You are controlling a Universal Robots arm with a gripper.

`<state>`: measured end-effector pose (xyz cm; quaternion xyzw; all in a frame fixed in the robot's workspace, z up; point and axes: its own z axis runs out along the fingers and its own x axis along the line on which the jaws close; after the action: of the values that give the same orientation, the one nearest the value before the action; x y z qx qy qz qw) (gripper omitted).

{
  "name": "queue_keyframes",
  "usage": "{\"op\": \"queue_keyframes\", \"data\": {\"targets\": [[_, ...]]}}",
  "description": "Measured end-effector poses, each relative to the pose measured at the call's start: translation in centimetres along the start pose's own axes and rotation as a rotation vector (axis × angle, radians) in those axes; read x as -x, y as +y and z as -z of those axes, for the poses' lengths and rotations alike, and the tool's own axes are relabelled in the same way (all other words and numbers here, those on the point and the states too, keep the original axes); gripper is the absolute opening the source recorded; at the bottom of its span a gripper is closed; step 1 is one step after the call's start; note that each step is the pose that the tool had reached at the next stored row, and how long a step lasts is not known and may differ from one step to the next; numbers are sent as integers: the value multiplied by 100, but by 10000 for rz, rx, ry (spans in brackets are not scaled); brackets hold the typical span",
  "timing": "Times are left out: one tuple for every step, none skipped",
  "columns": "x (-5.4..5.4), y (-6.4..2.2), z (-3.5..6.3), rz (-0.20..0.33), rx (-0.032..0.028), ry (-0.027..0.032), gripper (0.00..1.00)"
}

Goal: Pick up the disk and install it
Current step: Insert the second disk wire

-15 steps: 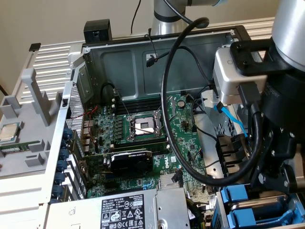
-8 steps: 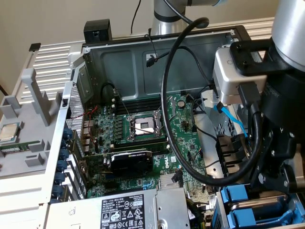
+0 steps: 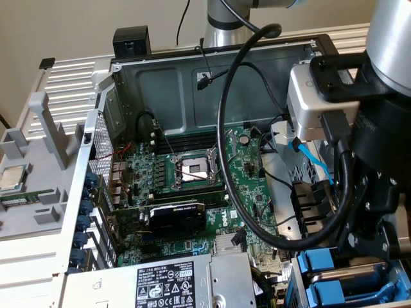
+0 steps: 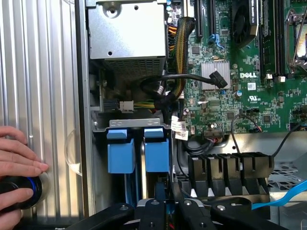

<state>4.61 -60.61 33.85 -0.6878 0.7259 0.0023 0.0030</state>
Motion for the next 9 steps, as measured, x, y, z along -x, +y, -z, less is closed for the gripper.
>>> {"op": "queue_keyframes", "data": {"targets": [[0, 0, 0, 0, 0, -1, 17], [0, 0, 0, 0, 1, -3, 17], [0, 0, 0, 0, 0, -4, 17], [0, 0, 0, 1, 0, -4, 17], [0, -1, 0, 2, 1, -6, 17], [0, -1, 0, 2, 1, -9, 17], [0, -1, 0, 2, 1, -11, 17], [1, -1, 1, 2, 1, -12, 17], [1, -1, 2, 2, 1, -11, 17]]}}
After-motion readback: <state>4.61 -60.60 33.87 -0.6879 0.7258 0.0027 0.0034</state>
